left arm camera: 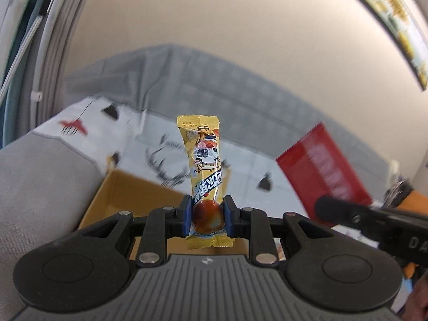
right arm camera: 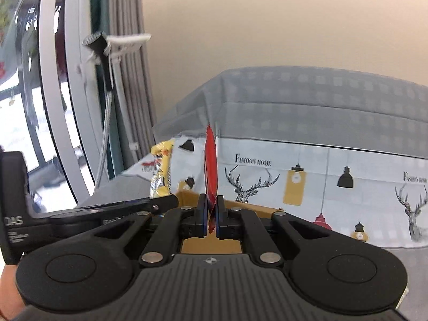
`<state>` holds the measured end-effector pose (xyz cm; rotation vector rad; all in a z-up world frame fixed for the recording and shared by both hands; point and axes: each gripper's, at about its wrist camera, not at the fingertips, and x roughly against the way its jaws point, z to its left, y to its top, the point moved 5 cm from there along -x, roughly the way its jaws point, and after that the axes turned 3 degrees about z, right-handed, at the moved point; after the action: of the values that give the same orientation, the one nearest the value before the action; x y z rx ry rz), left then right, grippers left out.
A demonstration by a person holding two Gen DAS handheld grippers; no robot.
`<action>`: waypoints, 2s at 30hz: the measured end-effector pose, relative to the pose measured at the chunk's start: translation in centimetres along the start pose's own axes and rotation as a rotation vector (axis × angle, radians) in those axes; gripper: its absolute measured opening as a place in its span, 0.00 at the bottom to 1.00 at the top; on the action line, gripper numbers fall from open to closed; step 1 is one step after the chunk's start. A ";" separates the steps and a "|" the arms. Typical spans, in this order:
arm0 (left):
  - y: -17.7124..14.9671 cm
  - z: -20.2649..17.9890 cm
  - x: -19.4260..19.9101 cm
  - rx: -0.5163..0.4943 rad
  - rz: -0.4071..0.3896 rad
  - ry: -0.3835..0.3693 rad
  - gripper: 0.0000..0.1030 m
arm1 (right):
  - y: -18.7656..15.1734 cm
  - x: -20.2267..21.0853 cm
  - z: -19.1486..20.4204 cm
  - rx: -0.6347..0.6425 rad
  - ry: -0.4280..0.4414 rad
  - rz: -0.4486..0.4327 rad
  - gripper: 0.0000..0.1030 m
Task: Organize snacks
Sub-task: 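Carry the yellow bar and red packet into the box and open both grippers, then grasp the pink candy bag with the left gripper while the right grasps the silver stick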
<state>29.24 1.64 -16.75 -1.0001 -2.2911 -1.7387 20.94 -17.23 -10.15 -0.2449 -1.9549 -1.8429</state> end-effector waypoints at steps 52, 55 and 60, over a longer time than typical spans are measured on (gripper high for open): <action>-15.4 -16.2 -13.6 -0.151 0.285 0.196 0.99 | -25.3 3.7 -29.1 -0.582 -0.428 0.196 0.66; -14.6 -17.3 -12.1 -0.239 0.175 0.251 1.00 | -25.2 3.3 -31.3 -0.528 -0.401 0.172 0.66; -14.7 -20.7 -13.6 -0.253 0.171 0.166 1.00 | -26.7 1.4 -34.8 -0.637 -0.323 0.231 0.66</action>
<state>25.56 -24.65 -27.87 -1.0123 -1.8638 -1.9886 15.29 -54.14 -33.13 -0.9695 -1.3720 -2.3137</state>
